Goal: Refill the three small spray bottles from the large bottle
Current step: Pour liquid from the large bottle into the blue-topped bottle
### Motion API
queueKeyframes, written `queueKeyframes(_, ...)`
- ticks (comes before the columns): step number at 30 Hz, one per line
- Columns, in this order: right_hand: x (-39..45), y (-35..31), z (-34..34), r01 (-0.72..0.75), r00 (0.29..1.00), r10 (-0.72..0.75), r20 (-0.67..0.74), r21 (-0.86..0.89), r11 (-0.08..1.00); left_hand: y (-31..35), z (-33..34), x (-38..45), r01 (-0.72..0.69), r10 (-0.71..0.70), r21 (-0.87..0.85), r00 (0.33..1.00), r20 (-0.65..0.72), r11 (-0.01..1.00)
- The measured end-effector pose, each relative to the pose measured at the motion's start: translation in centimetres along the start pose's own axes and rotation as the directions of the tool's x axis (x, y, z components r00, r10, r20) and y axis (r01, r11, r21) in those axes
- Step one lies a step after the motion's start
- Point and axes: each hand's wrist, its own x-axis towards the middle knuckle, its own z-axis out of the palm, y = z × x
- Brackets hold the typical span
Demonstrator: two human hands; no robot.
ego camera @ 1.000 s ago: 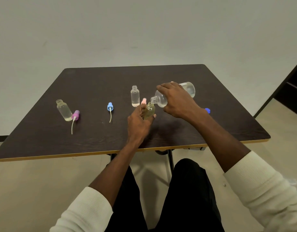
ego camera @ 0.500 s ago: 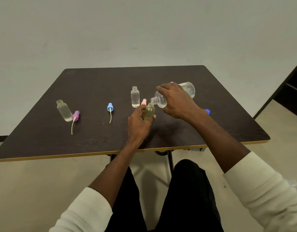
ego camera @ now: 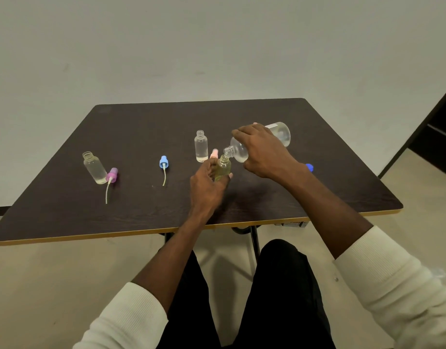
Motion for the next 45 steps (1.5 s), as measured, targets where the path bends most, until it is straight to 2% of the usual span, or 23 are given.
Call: queueKeyframes(45,0.04,-0.07,-0.14,-0.007,1.0,0.007,0.013,0.009,1.0,0.07,-0.08,-0.16,0.039,-0.038,0.06,0.999,-0.022,0.997)
